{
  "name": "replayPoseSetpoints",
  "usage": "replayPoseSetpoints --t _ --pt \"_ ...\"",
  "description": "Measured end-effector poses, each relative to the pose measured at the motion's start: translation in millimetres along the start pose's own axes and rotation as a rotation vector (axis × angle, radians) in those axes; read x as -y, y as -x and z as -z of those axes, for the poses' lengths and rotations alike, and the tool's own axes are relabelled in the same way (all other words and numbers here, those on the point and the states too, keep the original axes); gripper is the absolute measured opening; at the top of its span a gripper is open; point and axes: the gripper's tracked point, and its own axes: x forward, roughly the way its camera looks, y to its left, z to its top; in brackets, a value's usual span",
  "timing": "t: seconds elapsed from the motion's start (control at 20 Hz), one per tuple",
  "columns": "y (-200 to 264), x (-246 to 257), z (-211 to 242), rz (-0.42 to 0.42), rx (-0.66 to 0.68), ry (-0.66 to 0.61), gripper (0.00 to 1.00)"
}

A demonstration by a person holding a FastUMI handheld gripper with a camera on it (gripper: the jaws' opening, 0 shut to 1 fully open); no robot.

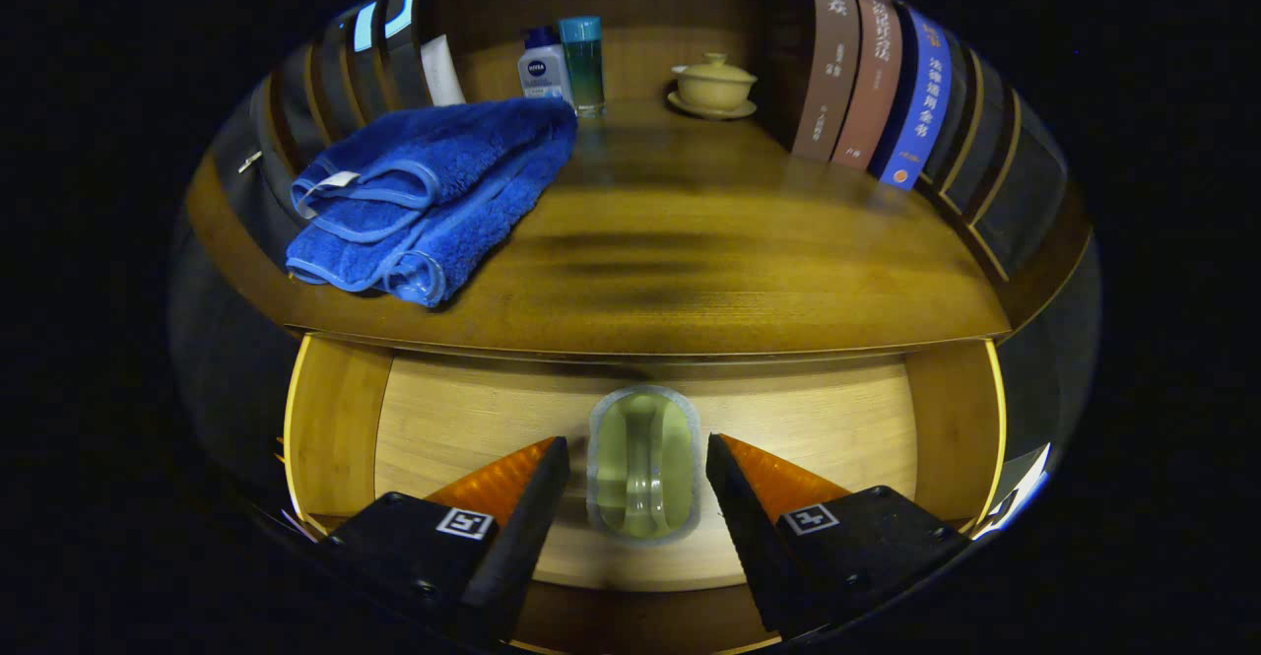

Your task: Pull open the drawer, take out the items inside it, and place them on the countertop above the cabinet.

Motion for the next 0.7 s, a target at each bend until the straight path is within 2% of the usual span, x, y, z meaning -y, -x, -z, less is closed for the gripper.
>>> replayPoseSetpoints --t 0.05,0.3,0.35,0.4,0.7 --pt "-7 2 3 0.008 -0.022 0.001 0.88" --pt "-30 3 17 0.033 -0.088 0.033 0.5" --pt "-12 1 10 0.027 -0.093 0.03 0.42" --pt "-35 2 15 0.021 -0.083 0.026 0.21" --pt "-12 2 16 0.01 -0.046 0.021 0.21"
